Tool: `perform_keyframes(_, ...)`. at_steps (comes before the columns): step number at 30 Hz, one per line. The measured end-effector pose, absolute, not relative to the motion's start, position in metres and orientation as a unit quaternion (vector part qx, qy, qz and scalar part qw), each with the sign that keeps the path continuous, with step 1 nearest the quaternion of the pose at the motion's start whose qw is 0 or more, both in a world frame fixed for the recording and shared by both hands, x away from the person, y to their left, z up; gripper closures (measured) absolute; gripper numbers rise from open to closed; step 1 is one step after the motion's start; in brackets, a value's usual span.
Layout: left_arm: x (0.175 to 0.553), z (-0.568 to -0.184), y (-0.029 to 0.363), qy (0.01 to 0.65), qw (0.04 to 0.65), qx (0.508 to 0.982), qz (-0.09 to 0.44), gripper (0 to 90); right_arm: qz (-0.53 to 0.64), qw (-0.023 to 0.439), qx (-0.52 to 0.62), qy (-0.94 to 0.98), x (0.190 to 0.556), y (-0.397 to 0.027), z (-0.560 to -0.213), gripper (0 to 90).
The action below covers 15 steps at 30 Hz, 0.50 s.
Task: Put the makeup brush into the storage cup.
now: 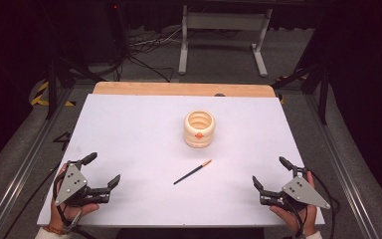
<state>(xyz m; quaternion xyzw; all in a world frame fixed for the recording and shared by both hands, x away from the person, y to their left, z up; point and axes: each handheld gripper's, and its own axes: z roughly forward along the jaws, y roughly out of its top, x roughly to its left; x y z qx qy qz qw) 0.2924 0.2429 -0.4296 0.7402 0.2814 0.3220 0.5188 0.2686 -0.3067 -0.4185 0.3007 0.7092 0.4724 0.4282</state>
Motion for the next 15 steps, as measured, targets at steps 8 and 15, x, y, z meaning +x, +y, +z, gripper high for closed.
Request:
perform_keyframes(8, 0.294, -0.431, 0.236, 0.273, 0.519, 0.751, 0.305, 4.8, 0.468, 0.426, 0.297, 0.715, 0.27, -0.303, -0.42, 4.6)
perform_keyframes(15, 0.3, -0.43, 0.226, 0.261, 0.51, 0.763, 0.299, 5.0, 0.464, 0.428, 0.299, 0.716, 0.27, -0.304, -0.421, 5.0)
